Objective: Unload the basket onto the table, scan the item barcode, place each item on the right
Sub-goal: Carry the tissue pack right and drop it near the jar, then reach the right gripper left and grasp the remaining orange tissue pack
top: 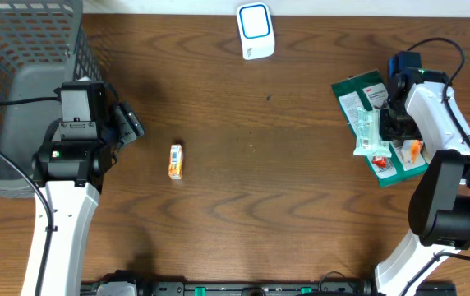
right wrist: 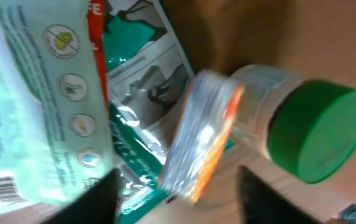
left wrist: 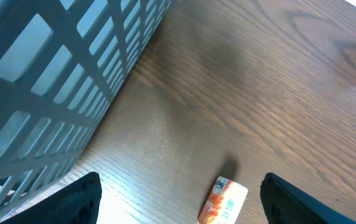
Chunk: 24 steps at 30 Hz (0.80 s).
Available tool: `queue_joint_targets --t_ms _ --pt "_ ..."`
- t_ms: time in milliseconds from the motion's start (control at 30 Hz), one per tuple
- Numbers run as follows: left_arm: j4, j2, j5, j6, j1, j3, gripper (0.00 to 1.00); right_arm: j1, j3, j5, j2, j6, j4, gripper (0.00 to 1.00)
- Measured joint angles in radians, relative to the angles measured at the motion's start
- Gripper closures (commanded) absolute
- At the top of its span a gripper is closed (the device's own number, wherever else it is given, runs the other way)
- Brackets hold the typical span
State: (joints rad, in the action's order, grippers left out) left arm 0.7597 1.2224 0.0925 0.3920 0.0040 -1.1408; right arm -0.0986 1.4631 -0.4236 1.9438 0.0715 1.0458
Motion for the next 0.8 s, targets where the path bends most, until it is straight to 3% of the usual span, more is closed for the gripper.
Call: queue_joint_targets --t_ms 67,367,533,667,800 --pt "0.0 0.0 0.0 0.0 0.0 0.0 0.17 0.0 0.0 0.027 0.0 -0.002 -0.006 0.01" --pt "0.0 0.0 0.0 0.0 0.0 0.0 0.17 0.0 0.0 0.258 0.0 0.001 -0.036 0.03" --pt "0.0 0.0 0.0 0.0 0.0 0.0 0.17 0.011 0.001 0.416 0.0 0.025 -0.048 0.12" --pt "0.0 0.0 0.0 0.0 0.0 0.0 0.17 0.063 0.026 0.486 0.0 0.085 -0.04 0.09" --pt "0.0 0.0 0.0 0.0 0.0 0.0 0.17 0.166 0.06 0.55 0.0 0.169 -0.063 0.01"
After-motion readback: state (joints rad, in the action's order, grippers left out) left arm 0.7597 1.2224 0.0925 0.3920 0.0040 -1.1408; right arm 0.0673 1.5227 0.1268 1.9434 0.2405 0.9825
